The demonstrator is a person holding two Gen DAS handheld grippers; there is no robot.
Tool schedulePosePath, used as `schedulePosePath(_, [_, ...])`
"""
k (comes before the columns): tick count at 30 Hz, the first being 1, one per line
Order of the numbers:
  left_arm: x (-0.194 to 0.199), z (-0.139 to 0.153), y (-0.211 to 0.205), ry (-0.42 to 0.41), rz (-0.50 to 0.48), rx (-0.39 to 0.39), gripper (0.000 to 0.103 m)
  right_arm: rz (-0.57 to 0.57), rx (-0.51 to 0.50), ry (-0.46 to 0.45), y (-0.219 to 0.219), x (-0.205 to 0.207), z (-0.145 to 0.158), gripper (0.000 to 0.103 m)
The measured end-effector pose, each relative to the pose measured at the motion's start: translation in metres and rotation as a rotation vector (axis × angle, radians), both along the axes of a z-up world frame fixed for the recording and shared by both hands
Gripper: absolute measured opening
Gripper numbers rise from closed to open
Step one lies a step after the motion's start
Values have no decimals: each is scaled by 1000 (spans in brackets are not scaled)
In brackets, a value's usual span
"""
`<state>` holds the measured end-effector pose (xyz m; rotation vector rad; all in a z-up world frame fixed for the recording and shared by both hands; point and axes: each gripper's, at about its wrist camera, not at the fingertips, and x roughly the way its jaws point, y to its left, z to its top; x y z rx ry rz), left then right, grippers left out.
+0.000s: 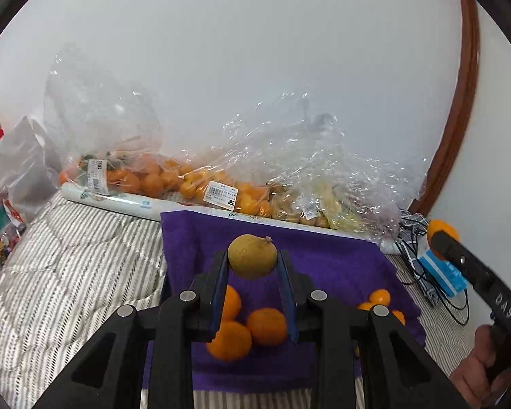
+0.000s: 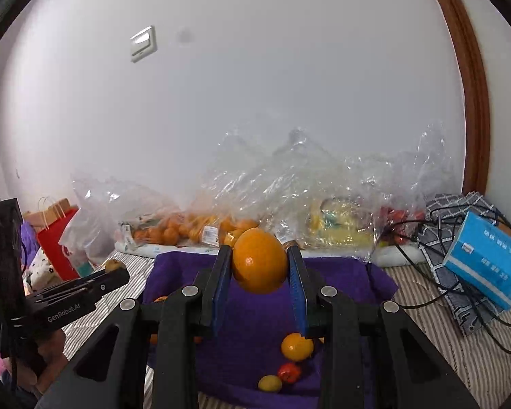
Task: Organize fruits
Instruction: 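Carry the yellow-green fruit over the towel with the left gripper while the right carries its orange there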
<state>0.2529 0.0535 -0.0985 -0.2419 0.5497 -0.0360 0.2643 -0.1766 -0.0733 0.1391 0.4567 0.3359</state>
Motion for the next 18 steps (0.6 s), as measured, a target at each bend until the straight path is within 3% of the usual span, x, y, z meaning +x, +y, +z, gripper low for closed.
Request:
schedulePosePath(7, [12, -39, 20, 28, 31, -106, 27, 30, 3, 121, -2, 20, -43, 32])
schedulePosePath(11, [9, -40, 31, -2, 68, -99, 27, 38, -13, 123, -1, 19, -49, 32])
schedulePosePath(14, [13, -44, 44, 20, 60, -184, 27, 66, -30, 162, 7, 22, -59, 32])
schedulePosePath(18, [17, -51, 51, 46, 71, -215, 27, 111, -50, 204, 19, 24, -73, 32])
